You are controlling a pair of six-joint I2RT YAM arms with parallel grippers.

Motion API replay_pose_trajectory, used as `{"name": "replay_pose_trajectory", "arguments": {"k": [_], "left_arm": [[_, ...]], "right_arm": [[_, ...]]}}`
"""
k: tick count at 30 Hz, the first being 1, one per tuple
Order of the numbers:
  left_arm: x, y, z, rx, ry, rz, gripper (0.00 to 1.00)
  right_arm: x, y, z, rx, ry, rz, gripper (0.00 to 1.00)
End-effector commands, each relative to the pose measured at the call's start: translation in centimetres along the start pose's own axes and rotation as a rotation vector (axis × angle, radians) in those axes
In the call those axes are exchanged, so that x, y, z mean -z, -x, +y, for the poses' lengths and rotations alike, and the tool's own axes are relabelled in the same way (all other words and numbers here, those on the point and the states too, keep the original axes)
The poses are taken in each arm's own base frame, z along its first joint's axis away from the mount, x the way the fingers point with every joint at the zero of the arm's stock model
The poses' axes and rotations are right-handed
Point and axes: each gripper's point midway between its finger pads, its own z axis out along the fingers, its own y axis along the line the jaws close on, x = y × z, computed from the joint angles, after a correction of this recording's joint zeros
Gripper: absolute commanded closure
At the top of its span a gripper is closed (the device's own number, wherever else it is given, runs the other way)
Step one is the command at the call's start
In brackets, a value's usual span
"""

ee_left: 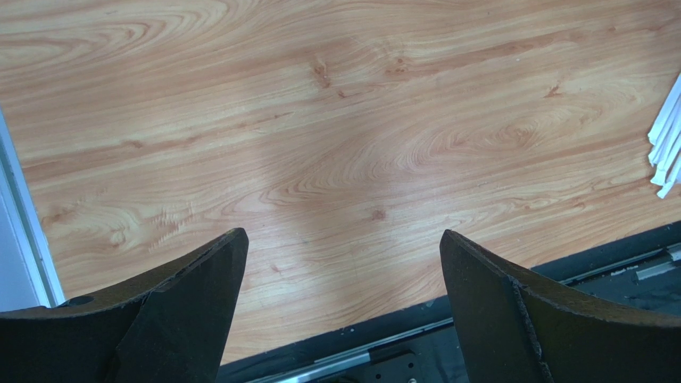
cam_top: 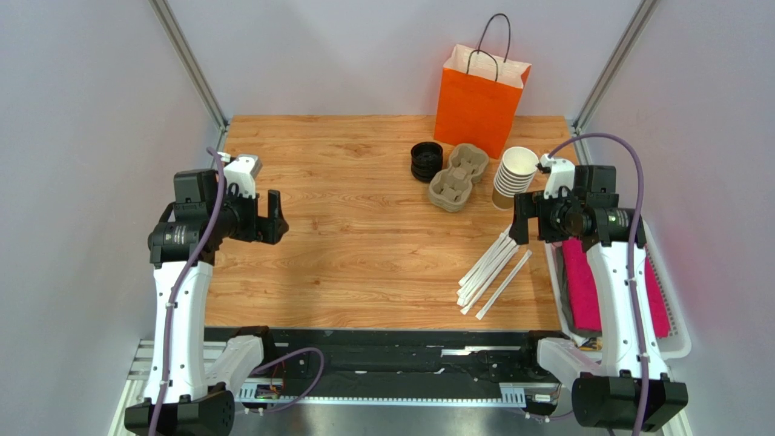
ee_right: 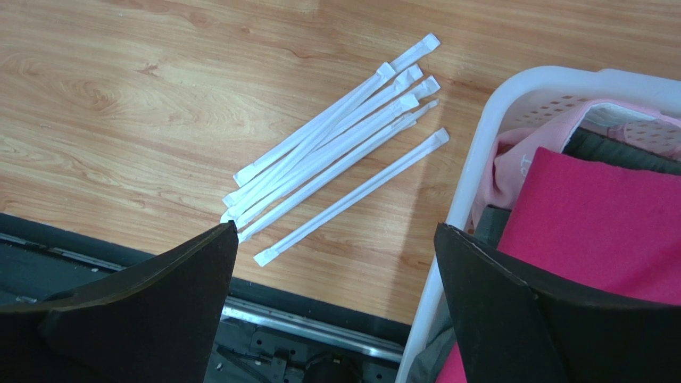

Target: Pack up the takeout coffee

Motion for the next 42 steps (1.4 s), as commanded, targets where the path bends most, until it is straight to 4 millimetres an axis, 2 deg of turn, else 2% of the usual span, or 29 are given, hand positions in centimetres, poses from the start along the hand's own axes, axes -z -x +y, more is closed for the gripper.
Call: {"name": "replay_pose_trajectory", "arguments": {"k": [1,3,4,6,7,10,11,13,14,16,20,21,23,24,31,38,42], "left_arm": [[0.6,1.4,-0.1,-0.03,-0.008,-0.014,0.01],[0.8,1.9,0.2,-0.031,0.01,-0.013,0.01],[0.9,2.1,0.4,-0.03,0.019,-0.018,0.01],[1.2,2.6,0.7,-0.034,0.041,-0.035,0.01],[1.3,2.7,0.8,-0.033,0.051,-0.04,0.01],[1.6,3.2,1.5,-0.024,0.096,-0.051,0.01],[1.6,3.2,1.6,-0.013,0.104,-0.044,0.01],[1.9,3.6,2.0,-0.007,0.13,-0.053,0.01],[1.9,3.6,1.9,-0.005,0.121,-0.046,0.01],[2.3,4.2,1.1,-0.029,0.084,-0.065,0.01],[3.3,5.4,0.0,-0.057,0.044,-0.139,0.01],[3.5,5.6,-0.2,-0.061,0.035,-0.151,0.01],[3.8,5.9,-0.4,-0.067,0.03,-0.167,0.01],[3.7,5.7,-0.5,-0.065,0.028,-0.164,0.01],[2.8,4.8,-0.3,-0.06,0.019,-0.13,0.02],[1.7,4.3,-0.6,-0.045,-0.018,-0.103,0.02],[1.2,4.4,-0.8,-0.037,-0.043,-0.093,0.02]], "right_arm": [[1.1,4.3,-0.6,-0.001,-0.025,-0.063,0.0],[0.9,5.0,-0.7,0.001,-0.016,-0.033,0.0],[1.7,6.4,-0.6,0.027,-0.016,-0.064,0.0],[2.0,7.3,-0.7,0.035,-0.013,-0.065,0.0],[2.4,8.7,-0.9,0.042,-0.021,-0.089,0.0],[2.6,10.5,-1.3,0.053,-0.033,-0.11,0.0],[3.3,11.7,-1.5,0.063,-0.046,-0.142,0.0],[3.3,13.0,-2.0,0.067,-0.067,-0.161,0.0],[3.4,14.2,-2.4,0.071,-0.084,-0.178,0.0],[3.3,15.3,-2.9,0.07,-0.103,-0.192,0.0],[1.6,17.0,-4.2,0.027,-0.141,-0.198,0.0],[0.5,17.4,-4.6,0.013,-0.143,-0.186,0.0],[-0.4,17.8,-5.0,-0.015,-0.15,-0.176,0.03],[-1.7,17.7,-5.4,-0.026,-0.147,-0.146,0.04],[-4.2,18.2,-6.9,-0.054,-0.15,-0.103,0.07],[-6.0,17.8,-8.5,-0.118,-0.139,-0.058,0.13],[-6.5,17.9,-9.3,-0.143,-0.136,-0.047,0.19]]}}
